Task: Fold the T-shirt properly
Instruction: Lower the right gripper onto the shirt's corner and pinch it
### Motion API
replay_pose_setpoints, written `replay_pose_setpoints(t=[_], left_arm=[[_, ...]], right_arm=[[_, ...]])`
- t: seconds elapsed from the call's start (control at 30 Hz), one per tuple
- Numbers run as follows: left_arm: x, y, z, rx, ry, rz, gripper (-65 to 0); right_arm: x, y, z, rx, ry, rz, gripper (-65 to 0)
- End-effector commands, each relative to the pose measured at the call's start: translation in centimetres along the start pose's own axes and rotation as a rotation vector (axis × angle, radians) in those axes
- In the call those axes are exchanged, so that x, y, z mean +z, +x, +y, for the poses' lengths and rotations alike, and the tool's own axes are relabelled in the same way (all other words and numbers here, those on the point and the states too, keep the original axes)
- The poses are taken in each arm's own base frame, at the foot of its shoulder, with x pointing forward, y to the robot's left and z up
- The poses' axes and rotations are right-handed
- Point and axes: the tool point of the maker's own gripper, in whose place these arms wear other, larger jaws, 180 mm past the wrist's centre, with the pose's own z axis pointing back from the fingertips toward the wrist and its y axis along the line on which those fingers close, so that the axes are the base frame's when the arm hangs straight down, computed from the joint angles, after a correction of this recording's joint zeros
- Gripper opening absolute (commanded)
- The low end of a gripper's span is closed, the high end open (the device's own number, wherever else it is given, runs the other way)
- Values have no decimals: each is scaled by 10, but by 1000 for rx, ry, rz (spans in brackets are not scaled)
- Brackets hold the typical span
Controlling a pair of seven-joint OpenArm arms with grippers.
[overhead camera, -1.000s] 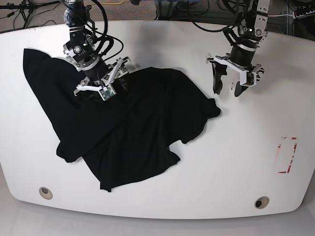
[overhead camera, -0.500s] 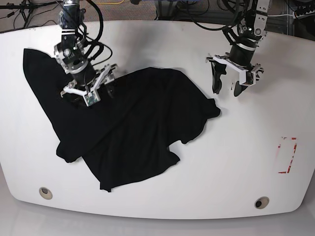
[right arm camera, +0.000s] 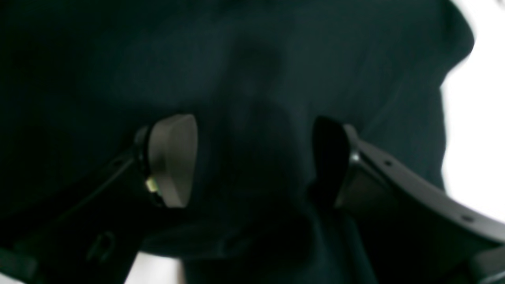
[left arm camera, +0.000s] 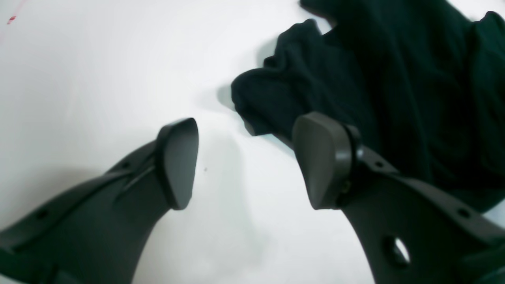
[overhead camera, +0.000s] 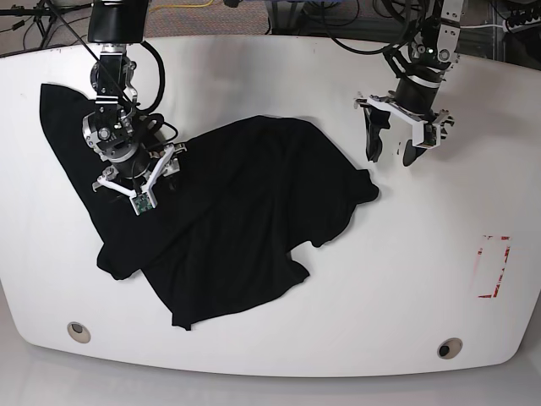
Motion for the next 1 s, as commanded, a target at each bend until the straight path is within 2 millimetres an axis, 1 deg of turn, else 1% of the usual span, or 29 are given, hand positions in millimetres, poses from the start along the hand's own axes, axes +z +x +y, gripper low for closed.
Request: replay_pose_setpoints(t=[0.0, 0.2, 0.33, 0.4, 0.73, 0.8, 0.97], left_arm=[[0, 12, -2, -2, -11, -41, -262], [-1, 12, -2, -1, -9, -44, -264], [-1, 12, -2, -2, -9, -43, -264], [0, 12, -2, -4, -8, -44, -264], [0, 11, -1, -2, -6, -44, -263], [-1, 13, -2, -5, -9, -48, -263], [-2, 13, -1, -8, -7, -48, -263]], right_arm=[[-4, 27, -12, -9, -18, -74, -214], [-16, 29, -17, -20, -14, -71, -212], [-20, 26, -17, -27, -8, -61, -211], [-21, 20, -18, -32, -2, -42, -213], [-21, 19, -22, -27, -6, -38, -218], [-24, 22, -22, -22, -4, -39, -222], [-29, 18, -22, -24, 5, -22, -234]])
